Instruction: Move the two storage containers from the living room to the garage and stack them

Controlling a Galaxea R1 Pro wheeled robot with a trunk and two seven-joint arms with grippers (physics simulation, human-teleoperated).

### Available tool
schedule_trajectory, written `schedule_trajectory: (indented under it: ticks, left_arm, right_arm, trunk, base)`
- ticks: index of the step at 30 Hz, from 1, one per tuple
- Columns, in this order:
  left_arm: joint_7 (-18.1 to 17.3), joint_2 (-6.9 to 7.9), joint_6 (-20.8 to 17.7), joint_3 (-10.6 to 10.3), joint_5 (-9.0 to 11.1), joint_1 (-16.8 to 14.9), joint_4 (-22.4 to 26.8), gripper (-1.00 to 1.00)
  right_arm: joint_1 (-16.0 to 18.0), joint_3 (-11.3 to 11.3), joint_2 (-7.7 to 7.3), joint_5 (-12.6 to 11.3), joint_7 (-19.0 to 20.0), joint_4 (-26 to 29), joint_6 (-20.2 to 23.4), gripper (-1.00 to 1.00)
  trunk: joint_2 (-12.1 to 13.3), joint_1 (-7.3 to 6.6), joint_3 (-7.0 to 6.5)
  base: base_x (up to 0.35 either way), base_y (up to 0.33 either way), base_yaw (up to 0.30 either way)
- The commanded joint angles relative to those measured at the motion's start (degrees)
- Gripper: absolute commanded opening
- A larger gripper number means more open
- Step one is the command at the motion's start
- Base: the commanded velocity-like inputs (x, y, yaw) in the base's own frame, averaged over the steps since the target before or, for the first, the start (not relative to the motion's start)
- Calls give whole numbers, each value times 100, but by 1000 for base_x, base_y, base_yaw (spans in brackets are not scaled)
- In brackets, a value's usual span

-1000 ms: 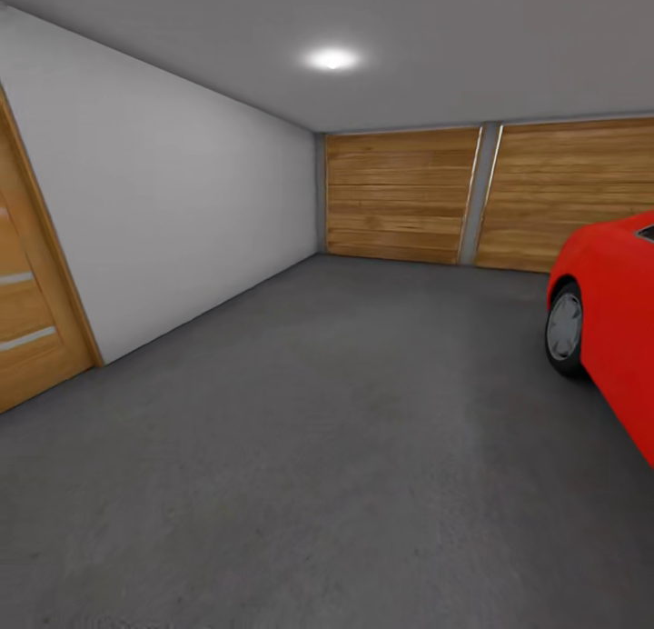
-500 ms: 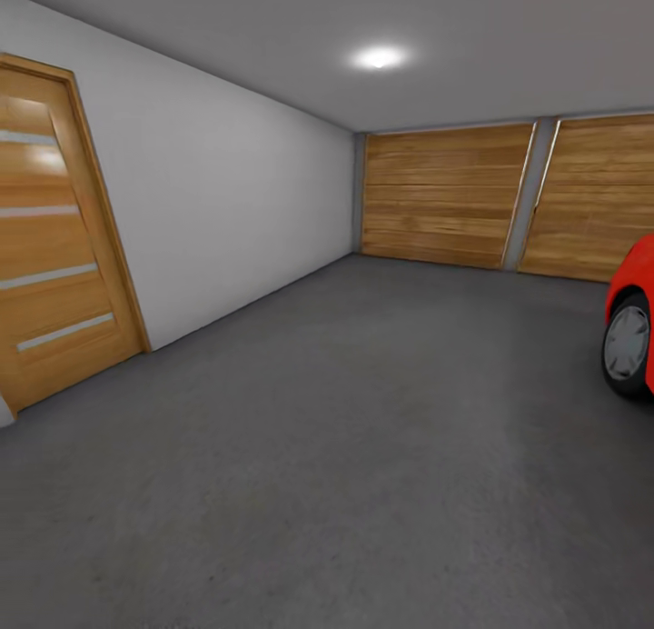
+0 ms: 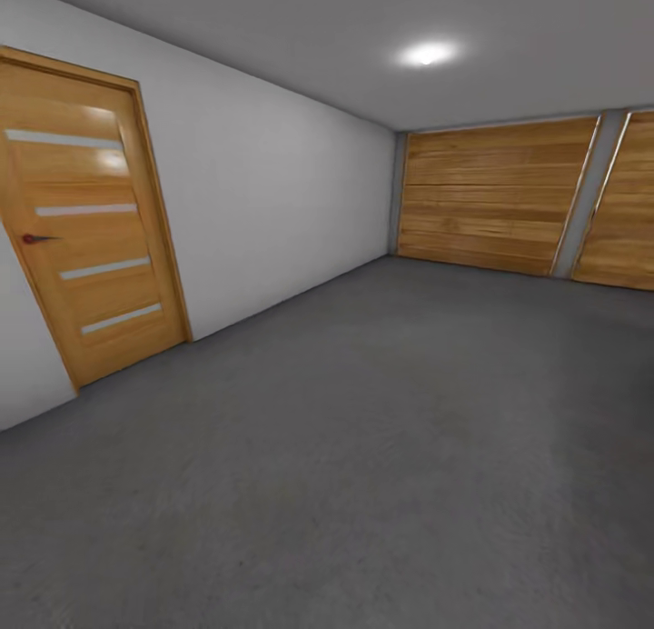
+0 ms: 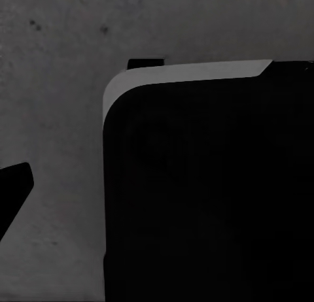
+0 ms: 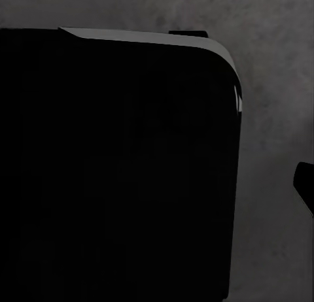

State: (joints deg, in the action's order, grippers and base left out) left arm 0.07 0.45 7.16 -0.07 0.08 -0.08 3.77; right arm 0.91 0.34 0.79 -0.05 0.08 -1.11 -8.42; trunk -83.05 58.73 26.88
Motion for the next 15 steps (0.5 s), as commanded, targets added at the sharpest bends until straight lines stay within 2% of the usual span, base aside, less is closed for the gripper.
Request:
schedule_trajectory:
  ticks: [1,15]
  left_arm:
    - [1,0,12,-1,1,-1,1,100]
    - [2,1,14,0,1,-1,1,100]
  right_arm:
    - [5,2,0,-2,1,-12,-28,100]
    - [5,1,-2,-12,1,-12,-28,100]
  trunk:
    - [-3,0,5]
    - [-3,0,5]
  base:
    - [0,0,269]
    - [0,0,269]
